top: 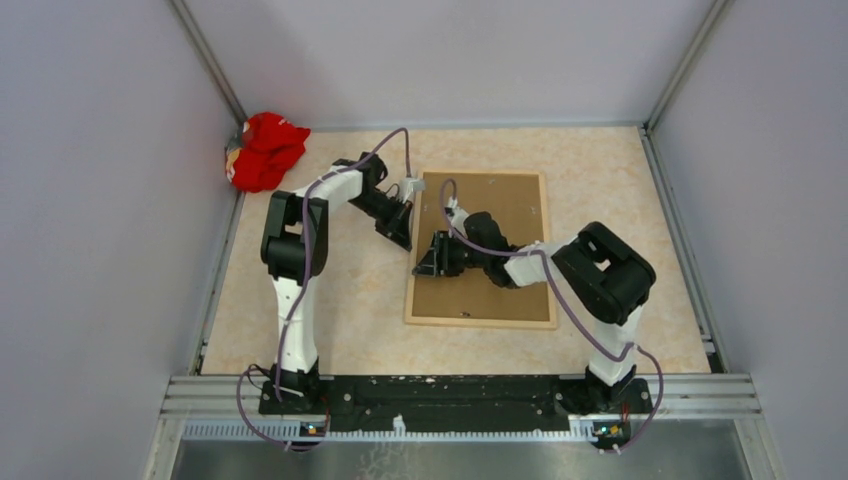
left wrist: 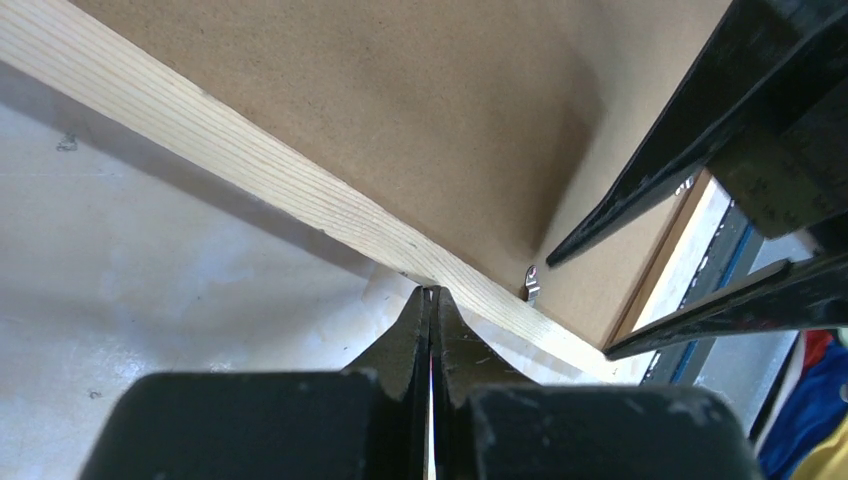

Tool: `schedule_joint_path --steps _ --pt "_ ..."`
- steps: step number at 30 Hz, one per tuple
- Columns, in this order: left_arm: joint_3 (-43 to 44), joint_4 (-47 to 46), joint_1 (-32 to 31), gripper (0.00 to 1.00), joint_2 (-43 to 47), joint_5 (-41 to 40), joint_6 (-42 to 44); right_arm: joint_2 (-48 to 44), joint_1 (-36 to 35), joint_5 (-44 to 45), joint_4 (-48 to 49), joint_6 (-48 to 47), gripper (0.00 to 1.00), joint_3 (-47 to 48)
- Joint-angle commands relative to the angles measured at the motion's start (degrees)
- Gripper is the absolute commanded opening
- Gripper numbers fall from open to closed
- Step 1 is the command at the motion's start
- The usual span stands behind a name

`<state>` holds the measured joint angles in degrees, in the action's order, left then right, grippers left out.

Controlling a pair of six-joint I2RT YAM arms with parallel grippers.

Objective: Put the photo into the frame
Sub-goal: Install the photo frame at the center of the board.

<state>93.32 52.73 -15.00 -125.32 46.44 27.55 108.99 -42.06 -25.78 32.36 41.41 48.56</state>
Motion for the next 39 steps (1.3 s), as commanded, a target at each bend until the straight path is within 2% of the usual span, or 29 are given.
schedule_joint_path --steps 1,3,8,15,20,23,25,30,37,39 --pt "5.1 0.8 0.6 0.0 -3.7 -0.9 -0.8 -7.0 5.7 -1.1 -3.3 -2.8 0.48 5.1" --pt "9.1 0.8 1.2 0.0 -5.1 -0.4 -2.8 -7.2 8.6 -1.8 -5.4 -4.3 0.51 7.6" --pt "15.2 -3.6 2.9 0.12 -8.5 2.2 -10.6 -1.7 14.1 -2.3 -9.0 -7.7 0.59 15.4" --pt "19.3 -6.9 4.1 0.16 -11.9 4.6 -16.1 9.7 17.1 -3.4 -10.5 -7.9 0.59 26.2" --pt "20.2 -8.8 4.2 0.26 -12.7 7.4 -17.9 15.9 17.3 -4.2 -13.0 -8.0 0.59 33.6" --pt "20.4 -8.6 4.2 0.36 -13.0 11.6 -18.7 17.7 17.3 -4.9 -12.2 -6.9 0.59 34.6" --pt "19.8 -8.9 4.2 0.38 -12.8 12.4 -18.7 18.3 17.3 -5.3 -11.9 -6.4 0.59 34.7" --pt "19.0 -9.0 4.1 0.35 -13.3 11.9 -17.8 19.3 17.1 -6.3 -10.3 -5.3 0.59 33.5" --pt "18.8 -8.1 4.1 0.2 -15.0 9.4 -17.1 20.9 16.1 -6.5 -10.9 -5.2 0.57 34.7" --pt "18.6 -8.0 4.1 0.18 -15.1 9.2 -17.0 21.3 16.1 -6.4 -10.9 -5.0 0.57 35.0"
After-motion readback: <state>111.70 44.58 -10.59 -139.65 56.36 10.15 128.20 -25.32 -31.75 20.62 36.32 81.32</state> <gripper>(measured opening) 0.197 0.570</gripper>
